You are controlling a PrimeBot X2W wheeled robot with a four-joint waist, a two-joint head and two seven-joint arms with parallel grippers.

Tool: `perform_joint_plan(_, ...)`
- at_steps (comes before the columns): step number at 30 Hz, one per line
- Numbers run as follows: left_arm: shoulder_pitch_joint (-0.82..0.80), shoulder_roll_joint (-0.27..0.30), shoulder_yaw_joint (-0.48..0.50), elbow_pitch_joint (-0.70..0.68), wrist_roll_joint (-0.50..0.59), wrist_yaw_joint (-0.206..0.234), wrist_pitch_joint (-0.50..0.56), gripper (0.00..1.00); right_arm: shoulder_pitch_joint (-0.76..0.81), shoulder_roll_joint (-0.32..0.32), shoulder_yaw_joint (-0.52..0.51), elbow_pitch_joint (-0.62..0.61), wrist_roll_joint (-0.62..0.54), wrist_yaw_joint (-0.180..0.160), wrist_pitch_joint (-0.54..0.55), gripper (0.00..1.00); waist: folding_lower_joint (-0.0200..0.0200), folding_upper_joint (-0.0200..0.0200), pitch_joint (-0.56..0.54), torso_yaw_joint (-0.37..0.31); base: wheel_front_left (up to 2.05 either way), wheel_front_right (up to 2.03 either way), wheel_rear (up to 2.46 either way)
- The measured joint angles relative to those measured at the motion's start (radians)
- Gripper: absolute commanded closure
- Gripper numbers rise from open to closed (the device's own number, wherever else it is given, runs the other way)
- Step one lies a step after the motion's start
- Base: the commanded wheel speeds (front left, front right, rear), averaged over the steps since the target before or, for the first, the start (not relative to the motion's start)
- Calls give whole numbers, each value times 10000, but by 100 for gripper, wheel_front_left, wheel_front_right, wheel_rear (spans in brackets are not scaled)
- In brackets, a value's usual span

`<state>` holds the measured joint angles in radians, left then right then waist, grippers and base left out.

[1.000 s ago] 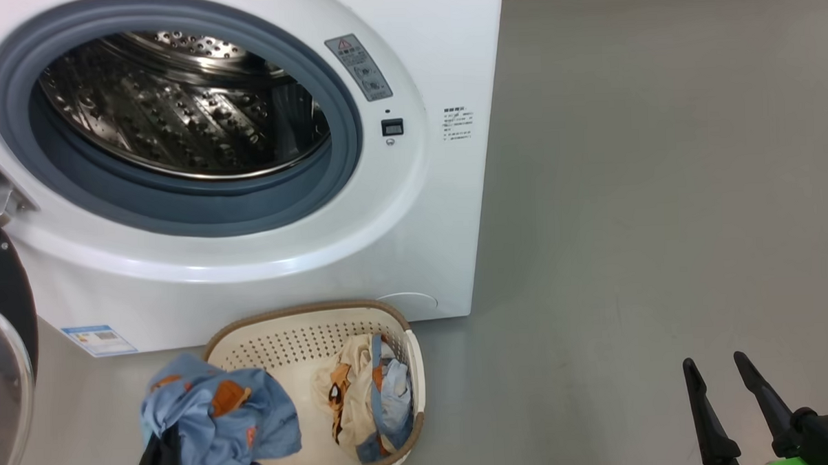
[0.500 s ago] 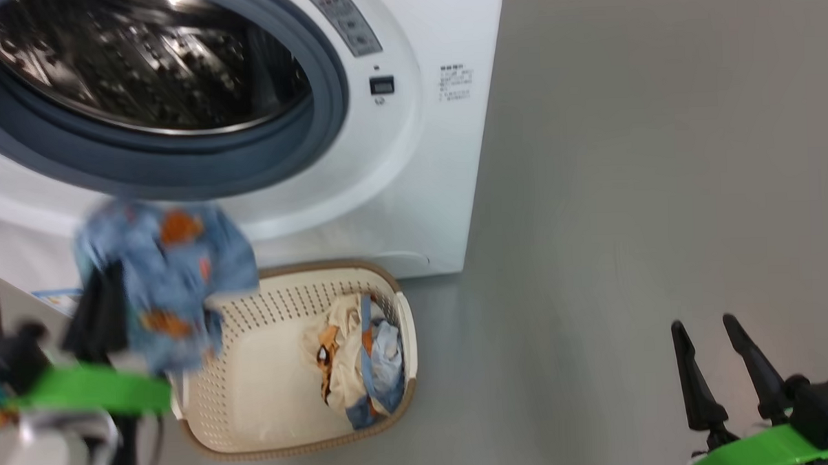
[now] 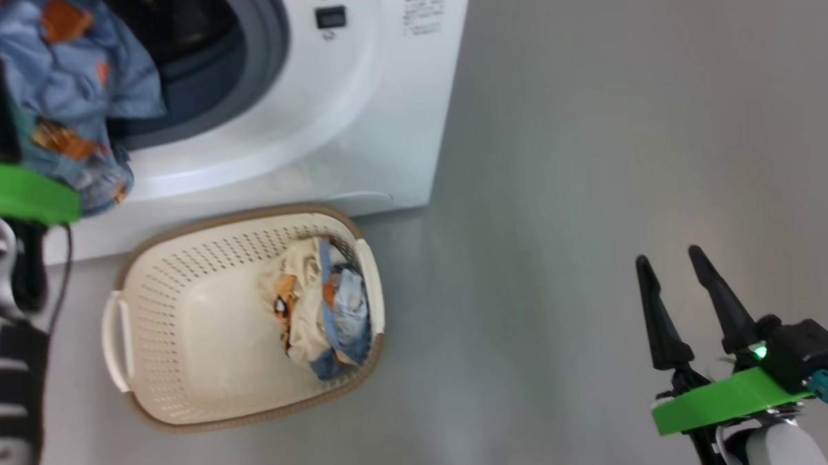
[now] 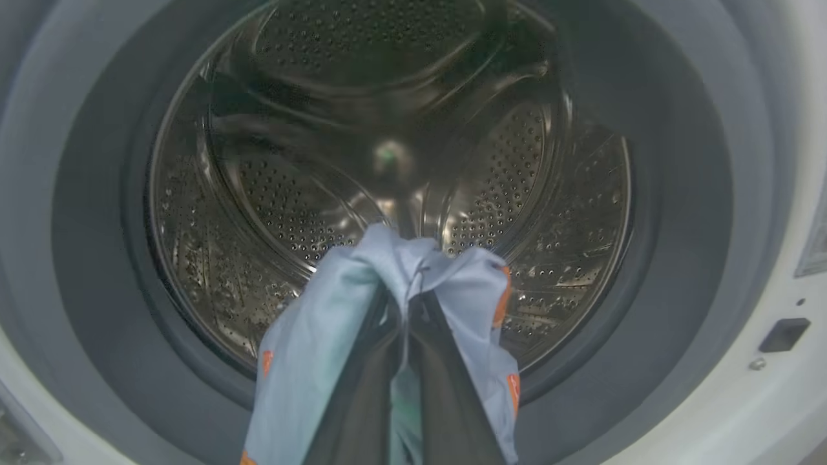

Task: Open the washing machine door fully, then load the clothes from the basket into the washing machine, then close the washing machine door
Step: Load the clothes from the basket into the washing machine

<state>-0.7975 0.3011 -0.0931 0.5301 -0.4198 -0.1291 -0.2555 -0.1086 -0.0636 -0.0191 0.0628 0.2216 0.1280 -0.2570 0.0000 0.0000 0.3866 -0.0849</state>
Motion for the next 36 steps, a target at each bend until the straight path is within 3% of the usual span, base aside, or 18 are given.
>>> perform_joint_plan(9,-2297,525,-945,2723,-443,0,0,100,-451,109,466,-13,0,0,0,0,0,0,816,-778,0,0,0)
perform_joint_plan(16,-3500,871,-788,2349,-82,0,0,100,-605,123,623,-48,293,0,0,0,0,1,1317,-1171,0,0,0)
perform_joint_plan(18,-3791,878,-186,1824,234,0,-4,100,-613,127,629,-54,328,0,0,0,0,0,1509,-1315,0,0,0)
perform_joint_plan(20,-3813,882,-40,1793,297,0,-10,42,-615,128,633,-54,353,0,0,0,0,0,1551,-1361,0,0,0)
perform_joint_plan(21,-3795,878,84,1707,433,0,-10,4,-616,128,635,-61,353,0,0,0,0,1,1591,-1398,0,0,0)
perform_joint_plan(22,-3776,851,295,1620,541,0,-10,0,-619,128,635,-63,353,0,0,0,0,0,1624,-1430,0,0,0)
perform_joint_plan(36,-2846,454,654,2153,897,0,-12,0,-765,132,644,-65,343,0,0,0,0,0,1515,-1281,0,0,0)
